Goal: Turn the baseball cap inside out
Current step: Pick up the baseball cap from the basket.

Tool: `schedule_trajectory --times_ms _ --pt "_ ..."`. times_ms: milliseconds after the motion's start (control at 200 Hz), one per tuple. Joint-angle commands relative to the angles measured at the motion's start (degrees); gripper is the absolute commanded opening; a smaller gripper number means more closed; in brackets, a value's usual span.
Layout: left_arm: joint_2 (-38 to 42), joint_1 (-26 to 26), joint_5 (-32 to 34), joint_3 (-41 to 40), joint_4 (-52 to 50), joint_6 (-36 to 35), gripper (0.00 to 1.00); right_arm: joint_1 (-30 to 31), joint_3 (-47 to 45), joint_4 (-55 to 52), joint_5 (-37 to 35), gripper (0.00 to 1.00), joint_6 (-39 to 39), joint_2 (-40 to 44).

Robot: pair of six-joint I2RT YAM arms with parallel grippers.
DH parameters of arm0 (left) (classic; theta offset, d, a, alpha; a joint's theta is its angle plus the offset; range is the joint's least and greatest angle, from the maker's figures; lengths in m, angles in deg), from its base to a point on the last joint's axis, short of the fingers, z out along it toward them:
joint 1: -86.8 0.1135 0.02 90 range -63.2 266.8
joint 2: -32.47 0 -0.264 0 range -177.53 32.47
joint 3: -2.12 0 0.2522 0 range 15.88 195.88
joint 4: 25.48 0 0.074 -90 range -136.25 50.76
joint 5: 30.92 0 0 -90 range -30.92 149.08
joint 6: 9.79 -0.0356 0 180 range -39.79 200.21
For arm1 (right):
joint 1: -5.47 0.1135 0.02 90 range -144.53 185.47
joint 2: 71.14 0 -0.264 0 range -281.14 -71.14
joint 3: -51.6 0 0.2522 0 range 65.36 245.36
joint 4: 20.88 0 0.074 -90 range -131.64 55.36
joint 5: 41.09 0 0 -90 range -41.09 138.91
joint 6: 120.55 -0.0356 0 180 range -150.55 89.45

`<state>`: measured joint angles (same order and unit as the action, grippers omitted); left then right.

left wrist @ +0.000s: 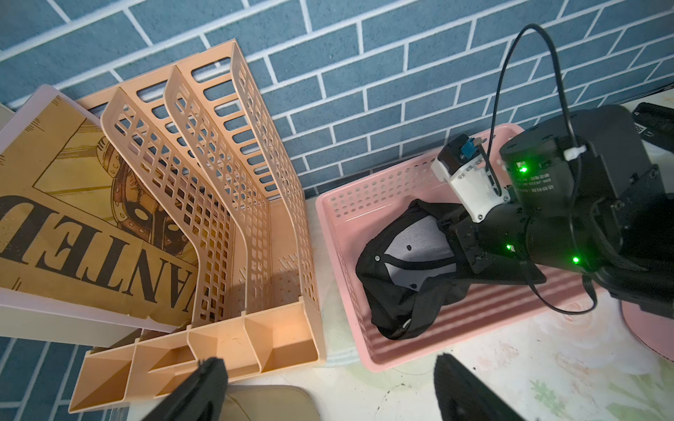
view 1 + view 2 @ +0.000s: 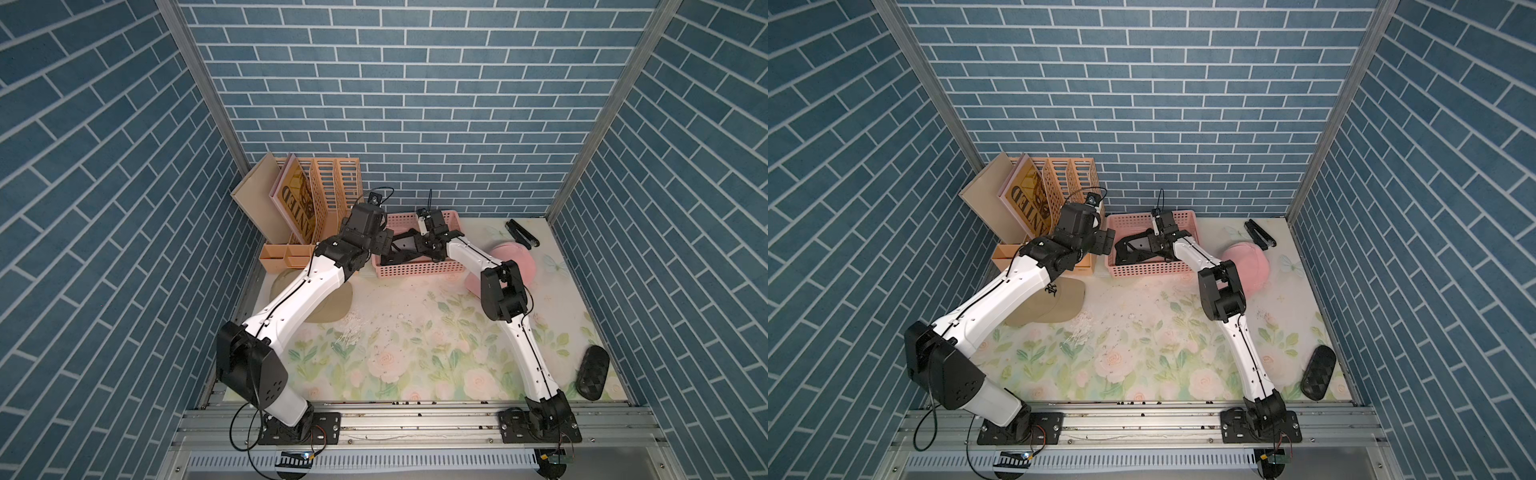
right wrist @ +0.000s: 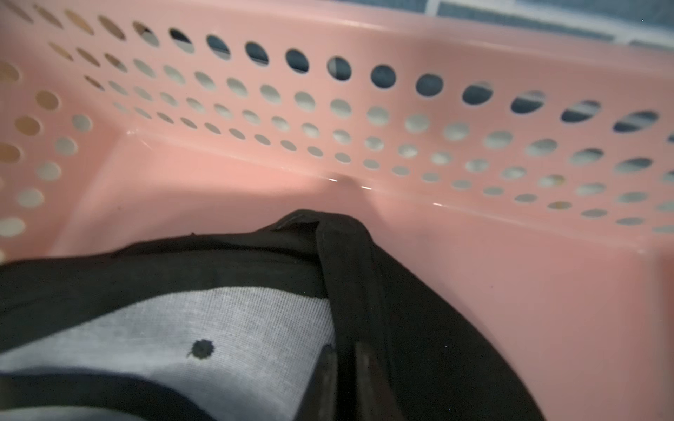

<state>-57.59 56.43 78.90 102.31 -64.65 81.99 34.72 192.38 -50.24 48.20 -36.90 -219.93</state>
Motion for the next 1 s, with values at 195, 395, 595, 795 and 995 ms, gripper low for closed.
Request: schedule_trajectory --times_ms 195,395,595,795,995 --pt "-2.45 -1.19 -1.21 2.29 -0.21 0.85 0.91 0.01 -22.01 15.63 1.12 0.00 -0.51 20.49" --pt "-4.15 -1.82 -3.19 3.68 0.26 2.15 0.90 0.01 -32.97 23.02 2.34 0.00 -0.77 34.87" --pt "-3.21 -1.76 -5.24 2.04 3.06 5.04 0.90 0.06 -44.63 26.95 3.53 0.00 -1.38 46.36" --pt "1.29 -1.87 -18.04 -6.57 15.51 -8.75 0.93 0.05 -52.78 28.56 10.69 0.00 -1.82 55.35" --pt "5.99 -1.73 -23.68 -14.40 22.18 -21.21 1.00 0.00 -58.89 28.05 21.37 0.00 0.64 64.67"
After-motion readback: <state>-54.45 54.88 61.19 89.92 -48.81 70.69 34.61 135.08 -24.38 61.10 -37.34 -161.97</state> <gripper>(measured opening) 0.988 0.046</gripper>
